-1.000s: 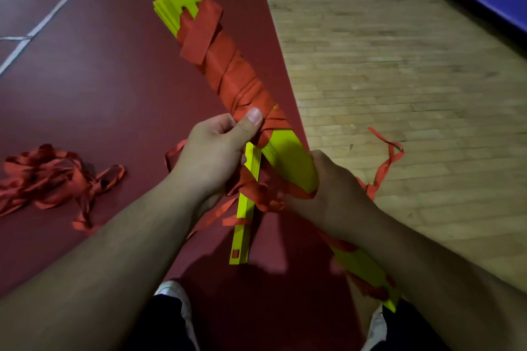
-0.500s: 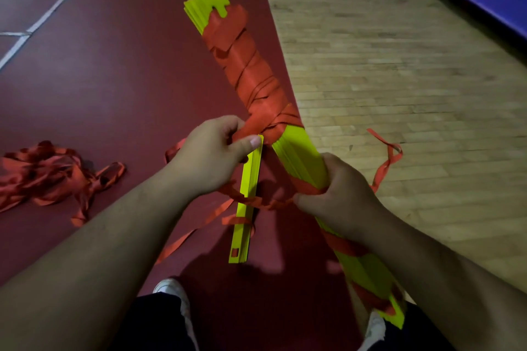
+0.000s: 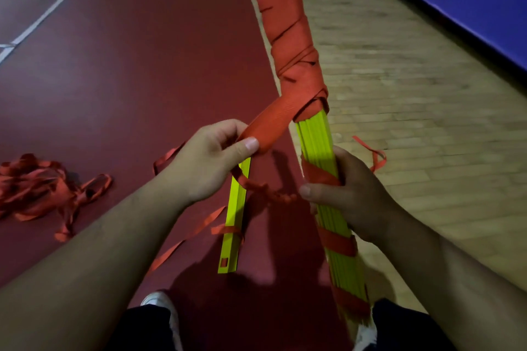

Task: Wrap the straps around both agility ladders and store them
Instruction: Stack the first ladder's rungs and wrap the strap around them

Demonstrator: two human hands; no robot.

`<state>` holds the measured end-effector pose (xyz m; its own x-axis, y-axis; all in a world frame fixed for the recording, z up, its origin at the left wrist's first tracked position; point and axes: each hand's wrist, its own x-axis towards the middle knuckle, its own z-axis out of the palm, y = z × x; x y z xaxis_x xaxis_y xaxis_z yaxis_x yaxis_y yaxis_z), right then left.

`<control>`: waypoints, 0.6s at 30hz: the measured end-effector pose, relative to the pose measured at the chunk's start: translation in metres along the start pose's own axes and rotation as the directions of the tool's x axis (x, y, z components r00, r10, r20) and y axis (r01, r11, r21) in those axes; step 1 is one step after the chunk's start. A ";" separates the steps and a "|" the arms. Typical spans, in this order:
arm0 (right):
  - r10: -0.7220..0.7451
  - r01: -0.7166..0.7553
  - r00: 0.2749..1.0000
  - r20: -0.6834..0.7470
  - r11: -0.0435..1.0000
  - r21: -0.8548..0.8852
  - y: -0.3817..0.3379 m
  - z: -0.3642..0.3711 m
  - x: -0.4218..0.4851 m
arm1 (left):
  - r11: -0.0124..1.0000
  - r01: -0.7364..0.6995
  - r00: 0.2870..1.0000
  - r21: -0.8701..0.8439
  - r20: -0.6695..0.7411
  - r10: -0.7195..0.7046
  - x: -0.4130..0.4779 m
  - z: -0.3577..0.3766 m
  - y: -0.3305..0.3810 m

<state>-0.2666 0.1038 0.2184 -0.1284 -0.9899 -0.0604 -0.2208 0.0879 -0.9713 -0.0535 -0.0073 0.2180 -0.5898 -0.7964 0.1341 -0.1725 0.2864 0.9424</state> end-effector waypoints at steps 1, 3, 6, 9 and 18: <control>0.001 -0.002 1.000 0.030 0.999 0.033 -0.002 -0.003 -0.003 | 0.984 -0.081 0.997 0.159 -0.008 0.083 0.001 -0.002 -0.001; -0.005 0.005 1.000 0.013 1.000 -0.024 -0.004 -0.007 -0.009 | 0.807 -0.263 0.958 0.529 0.045 0.283 0.002 -0.003 -0.001; -0.065 0.037 0.992 -0.105 0.969 -0.243 -0.009 -0.013 -0.018 | 0.687 -0.307 0.940 0.658 0.097 0.327 -0.002 0.005 0.011; -0.081 0.046 0.988 -0.132 0.966 -0.254 -0.024 -0.020 -0.026 | 0.790 -0.265 0.960 0.553 0.070 0.272 -0.008 0.017 0.025; -0.293 0.257 0.948 -0.127 0.937 -0.238 -0.141 -0.031 -0.030 | 0.888 -0.113 0.969 0.446 -0.147 0.197 0.003 -0.043 0.150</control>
<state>-0.2617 0.1244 0.3643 -0.1802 -0.9496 0.2563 -0.4697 -0.1459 -0.8707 -0.0477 0.0104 0.3727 -0.4894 -0.7939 0.3609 -0.4389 0.5818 0.6847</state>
